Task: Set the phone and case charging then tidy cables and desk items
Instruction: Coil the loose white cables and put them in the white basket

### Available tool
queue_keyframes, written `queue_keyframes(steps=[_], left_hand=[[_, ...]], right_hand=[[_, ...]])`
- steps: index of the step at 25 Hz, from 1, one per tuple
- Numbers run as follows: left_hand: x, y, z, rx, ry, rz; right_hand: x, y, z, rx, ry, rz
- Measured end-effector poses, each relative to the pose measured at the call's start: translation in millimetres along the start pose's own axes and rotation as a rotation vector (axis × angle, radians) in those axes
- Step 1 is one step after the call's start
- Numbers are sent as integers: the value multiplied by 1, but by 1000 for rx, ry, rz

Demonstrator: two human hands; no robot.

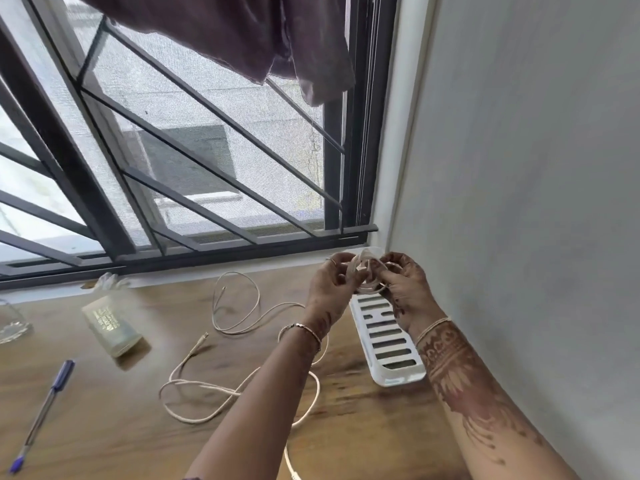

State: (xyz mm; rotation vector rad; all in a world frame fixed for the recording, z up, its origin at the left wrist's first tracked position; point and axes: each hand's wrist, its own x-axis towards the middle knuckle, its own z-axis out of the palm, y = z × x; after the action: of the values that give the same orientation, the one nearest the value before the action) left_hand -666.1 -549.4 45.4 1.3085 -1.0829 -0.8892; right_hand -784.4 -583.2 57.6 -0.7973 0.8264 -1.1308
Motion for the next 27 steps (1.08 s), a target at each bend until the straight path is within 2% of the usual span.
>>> queue_keyframes(steps=[4,8,11,13,15,18,22,27], left_hand=[[3,-5,0,69,-7,3],[13,-18,-6,168,-29,-4],[15,-16,-3,87,-35,-51],[19,-14,1,10,-48,-92],[24,-15,3,31,-41,-124],[28,-23,4,242,24,-151],[24,-41,4,387,50,-262],[23,-49,5,111,63,-418]], right_hand=[[10,7,-1,-89,58,-34],[16,6,-4,-114,20,22],[19,-6,-8,-208,-13,39],[25,-16,-9,-399,-9,-9],[38,-23,-9,-706,21,-100],[63,-29,-7,-1204,53,-264],[77,-19,-10,-1695,-73,-358],[88,12,-20,-1959,-96,-490]])
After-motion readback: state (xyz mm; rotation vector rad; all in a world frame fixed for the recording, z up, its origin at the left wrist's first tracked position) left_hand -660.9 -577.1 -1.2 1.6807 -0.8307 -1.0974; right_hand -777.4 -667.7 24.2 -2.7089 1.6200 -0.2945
